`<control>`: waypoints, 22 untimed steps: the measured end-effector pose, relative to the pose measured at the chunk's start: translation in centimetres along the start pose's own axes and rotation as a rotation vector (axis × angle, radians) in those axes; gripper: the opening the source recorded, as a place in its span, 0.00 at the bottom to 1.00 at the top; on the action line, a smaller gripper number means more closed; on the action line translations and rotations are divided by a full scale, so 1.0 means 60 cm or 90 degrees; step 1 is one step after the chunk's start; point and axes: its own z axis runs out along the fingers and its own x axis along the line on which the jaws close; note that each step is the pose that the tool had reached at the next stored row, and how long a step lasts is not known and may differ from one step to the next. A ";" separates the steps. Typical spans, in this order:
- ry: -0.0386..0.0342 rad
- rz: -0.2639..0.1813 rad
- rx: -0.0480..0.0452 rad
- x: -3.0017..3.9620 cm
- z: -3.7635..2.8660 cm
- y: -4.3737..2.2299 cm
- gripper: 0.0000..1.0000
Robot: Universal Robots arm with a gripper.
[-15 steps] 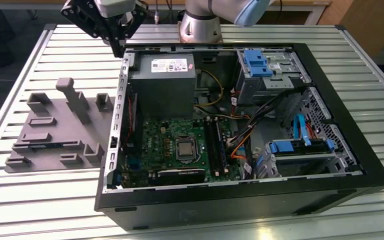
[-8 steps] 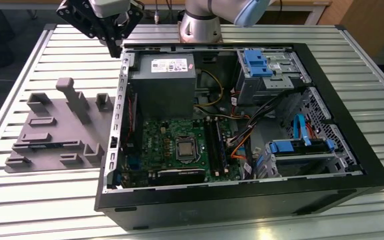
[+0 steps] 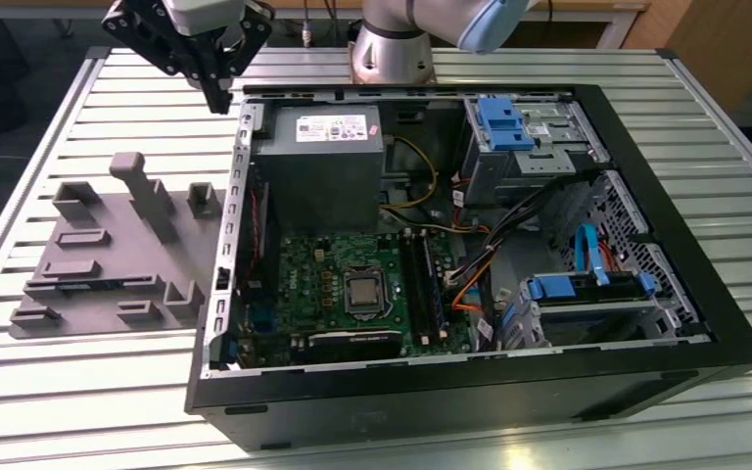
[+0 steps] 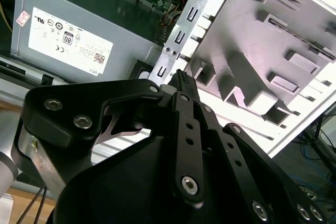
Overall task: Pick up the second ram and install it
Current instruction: 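Reach for the second ram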
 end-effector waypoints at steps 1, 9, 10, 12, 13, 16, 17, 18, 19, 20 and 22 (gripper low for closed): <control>0.0000 0.000 0.0000 0.002 0.000 0.000 0.11; 0.0000 0.000 0.0000 0.013 0.000 -0.001 0.11; 0.0000 0.000 0.0000 0.014 0.000 -0.001 0.11; 0.0000 0.000 0.0000 0.018 0.000 -0.001 0.11; 0.0000 0.000 0.0000 0.020 0.000 -0.002 0.11; 0.0000 0.000 0.0000 0.026 0.001 -0.002 0.11; 0.0000 0.000 0.0000 0.028 0.001 -0.002 0.11; 0.0000 0.000 0.0000 0.030 0.001 -0.002 0.11; 0.0000 0.000 0.0000 0.032 0.001 -0.002 0.11; 0.0000 0.000 0.0000 0.034 0.001 -0.003 0.11; 0.0000 0.000 -0.0001 0.035 0.001 -0.003 0.11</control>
